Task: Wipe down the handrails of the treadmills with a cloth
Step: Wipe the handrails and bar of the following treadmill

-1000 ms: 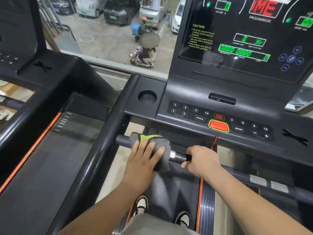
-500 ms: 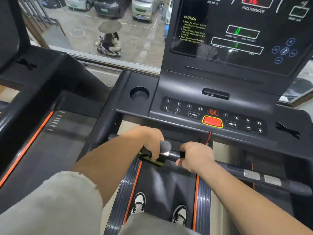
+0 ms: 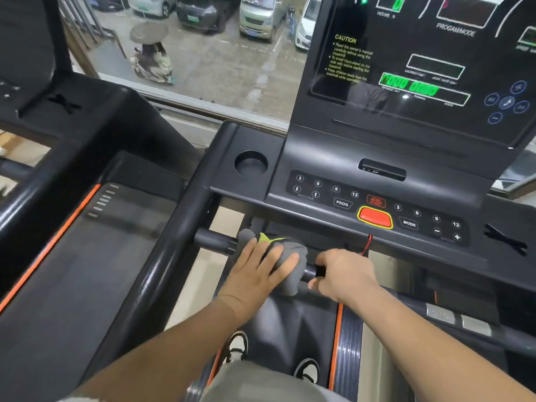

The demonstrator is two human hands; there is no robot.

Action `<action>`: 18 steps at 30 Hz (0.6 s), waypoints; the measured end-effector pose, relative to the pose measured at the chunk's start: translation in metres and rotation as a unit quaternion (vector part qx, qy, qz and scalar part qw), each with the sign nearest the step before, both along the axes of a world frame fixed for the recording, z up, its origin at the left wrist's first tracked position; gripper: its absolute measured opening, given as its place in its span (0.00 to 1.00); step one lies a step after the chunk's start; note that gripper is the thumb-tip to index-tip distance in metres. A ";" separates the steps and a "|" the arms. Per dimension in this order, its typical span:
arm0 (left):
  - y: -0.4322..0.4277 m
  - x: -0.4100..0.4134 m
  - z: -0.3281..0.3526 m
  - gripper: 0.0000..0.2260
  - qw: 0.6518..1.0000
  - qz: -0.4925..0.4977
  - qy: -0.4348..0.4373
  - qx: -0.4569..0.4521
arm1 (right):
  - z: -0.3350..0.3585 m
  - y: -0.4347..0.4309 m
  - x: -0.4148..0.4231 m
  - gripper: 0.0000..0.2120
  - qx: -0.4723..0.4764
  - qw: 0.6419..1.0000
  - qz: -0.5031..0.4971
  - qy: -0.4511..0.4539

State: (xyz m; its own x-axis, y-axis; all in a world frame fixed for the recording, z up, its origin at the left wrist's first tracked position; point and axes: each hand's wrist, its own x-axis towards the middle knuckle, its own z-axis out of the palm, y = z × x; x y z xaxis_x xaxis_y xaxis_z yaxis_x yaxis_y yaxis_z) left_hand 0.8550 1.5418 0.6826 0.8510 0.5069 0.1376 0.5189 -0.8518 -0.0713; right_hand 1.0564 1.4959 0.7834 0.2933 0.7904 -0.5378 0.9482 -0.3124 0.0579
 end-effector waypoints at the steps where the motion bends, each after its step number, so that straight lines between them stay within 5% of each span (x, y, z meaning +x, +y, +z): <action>1: 0.015 -0.005 0.009 0.43 1.000 -0.029 0.008 -0.006 | 0.001 0.001 0.000 0.21 -0.001 1.000 0.001 0.001; 4: 0.062 -0.014 0.048 0.39 0.983 -0.025 0.099 -0.150 | 0.004 0.001 -0.001 0.22 -0.009 1.000 -0.005 0.001; 8: 0.105 -0.022 0.086 0.23 0.873 0.062 0.154 -0.459 | 0.001 -0.001 -0.001 0.21 -0.001 1.000 -0.012 0.001; 10: 0.102 -0.015 0.090 0.17 0.883 0.081 0.180 -0.425 | -0.003 -0.008 -0.001 0.19 0.026 1.000 0.004 -0.010; 14: 0.052 0.006 0.048 0.24 0.975 0.093 0.128 -0.158 | -0.022 -0.041 -0.003 0.17 0.151 0.988 0.020 0.008; 18: -0.010 0.021 0.013 0.36 0.987 0.149 0.020 -0.066 | -0.033 -0.071 0.012 0.33 0.277 0.958 -0.024 0.073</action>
State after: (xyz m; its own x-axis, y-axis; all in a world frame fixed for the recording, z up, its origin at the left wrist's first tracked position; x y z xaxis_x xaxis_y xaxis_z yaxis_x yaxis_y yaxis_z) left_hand 0.8764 1.5313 0.6953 0.6654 0.7461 0.0233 0.7463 -0.6656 0.0036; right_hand 1.0688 1.4249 0.7499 0.2895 0.9540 -0.0779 0.9174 -0.2998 -0.2618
